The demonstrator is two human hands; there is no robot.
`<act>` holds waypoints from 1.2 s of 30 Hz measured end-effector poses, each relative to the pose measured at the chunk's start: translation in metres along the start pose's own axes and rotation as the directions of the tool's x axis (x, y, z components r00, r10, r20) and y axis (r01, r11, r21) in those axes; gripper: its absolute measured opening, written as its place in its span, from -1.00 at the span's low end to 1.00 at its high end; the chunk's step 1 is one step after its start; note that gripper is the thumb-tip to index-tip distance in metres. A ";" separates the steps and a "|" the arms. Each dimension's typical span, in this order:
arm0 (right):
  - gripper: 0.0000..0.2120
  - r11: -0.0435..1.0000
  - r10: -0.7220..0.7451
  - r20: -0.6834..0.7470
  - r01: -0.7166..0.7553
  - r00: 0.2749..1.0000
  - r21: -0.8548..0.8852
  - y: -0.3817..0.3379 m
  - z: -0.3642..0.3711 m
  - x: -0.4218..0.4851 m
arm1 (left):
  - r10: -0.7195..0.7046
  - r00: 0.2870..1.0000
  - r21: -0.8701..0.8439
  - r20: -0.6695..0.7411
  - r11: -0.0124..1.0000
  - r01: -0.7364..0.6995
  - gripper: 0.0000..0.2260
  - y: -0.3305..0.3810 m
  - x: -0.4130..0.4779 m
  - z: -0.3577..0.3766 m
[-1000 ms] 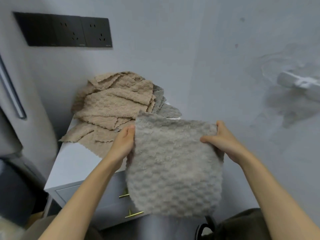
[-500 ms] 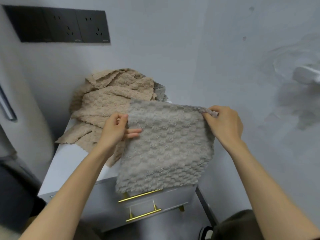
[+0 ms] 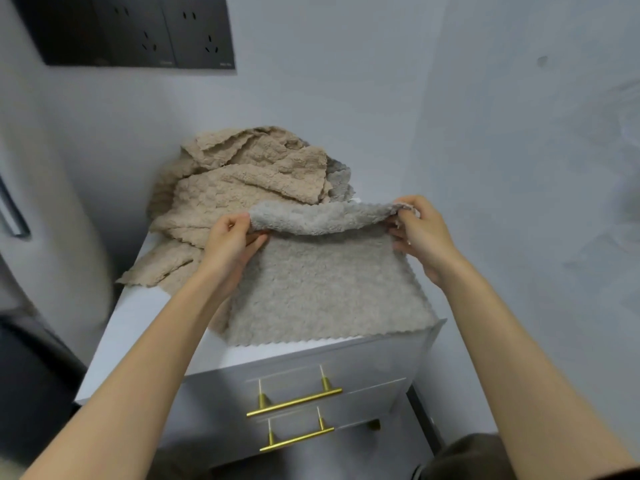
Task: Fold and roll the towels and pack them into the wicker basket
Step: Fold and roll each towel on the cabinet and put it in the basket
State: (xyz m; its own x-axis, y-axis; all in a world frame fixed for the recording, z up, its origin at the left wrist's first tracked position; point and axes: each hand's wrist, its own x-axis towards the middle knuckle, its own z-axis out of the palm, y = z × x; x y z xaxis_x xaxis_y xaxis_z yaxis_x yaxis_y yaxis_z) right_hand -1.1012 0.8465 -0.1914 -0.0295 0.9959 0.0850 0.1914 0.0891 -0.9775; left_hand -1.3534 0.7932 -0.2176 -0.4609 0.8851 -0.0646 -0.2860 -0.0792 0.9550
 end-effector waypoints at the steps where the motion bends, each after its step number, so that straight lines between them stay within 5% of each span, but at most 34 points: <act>1: -0.75 1.000 -0.010 0.010 0.010 1.000 -0.004 0.001 0.002 0.001 | -0.015 1.000 -0.017 -0.001 1.000 0.015 -0.91 0.001 0.000 -0.001; 6: -0.74 0.999 -0.019 0.032 0.020 0.999 -0.040 0.005 0.002 0.000 | -0.108 0.990 -0.025 0.090 0.994 0.111 -0.81 0.010 -0.010 -0.011; 10: -0.67 0.981 -0.011 0.044 0.020 0.999 -0.192 0.014 -0.013 -0.012 | -0.078 0.994 0.298 0.074 0.953 0.053 -0.66 0.013 -0.021 -0.020; 13: -0.69 0.948 -0.014 0.108 0.047 0.994 -0.314 0.019 -0.024 -0.027 | 0.097 0.972 0.688 0.216 0.691 -0.221 -0.58 0.006 -0.029 -0.029; 15: -0.70 0.916 -0.055 0.165 0.115 0.985 -0.383 0.020 -0.029 -0.038 | 0.157 0.937 0.801 0.313 0.486 -0.349 -0.68 0.000 -0.035 -0.032; 17: -0.71 0.838 -0.113 0.214 0.208 0.970 -0.504 0.023 -0.034 -0.051 | 0.208 0.917 0.822 0.340 0.409 -0.397 -0.82 -0.003 -0.041 -0.032; 22: -0.72 0.637 -0.144 0.269 0.297 0.952 -0.711 0.034 -0.049 -0.064 | 0.268 0.898 0.791 0.347 0.431 -0.434 -0.90 0.001 -0.051 -0.038; 29: -0.76 0.596 -0.276 0.292 0.402 0.916 -0.695 0.036 -0.060 -0.074 | 0.223 0.873 0.812 0.434 0.324 -0.486 -0.76 0.007 -0.070 -0.054; 36: -0.72 0.488 -0.256 0.393 0.469 0.883 -0.736 0.039 -0.067 -0.080 | 0.213 0.883 0.815 0.419 0.340 -0.469 -0.69 0.008 -0.071 -0.067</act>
State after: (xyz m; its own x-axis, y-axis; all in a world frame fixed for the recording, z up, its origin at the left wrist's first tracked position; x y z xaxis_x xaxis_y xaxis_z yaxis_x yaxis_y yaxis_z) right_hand -1.0255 0.7714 -0.2232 -0.4603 0.8521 0.2492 0.8020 0.5195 -0.2948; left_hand -1.3790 0.6990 -0.2250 -0.1161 0.9565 0.2675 0.8035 -0.0679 0.5915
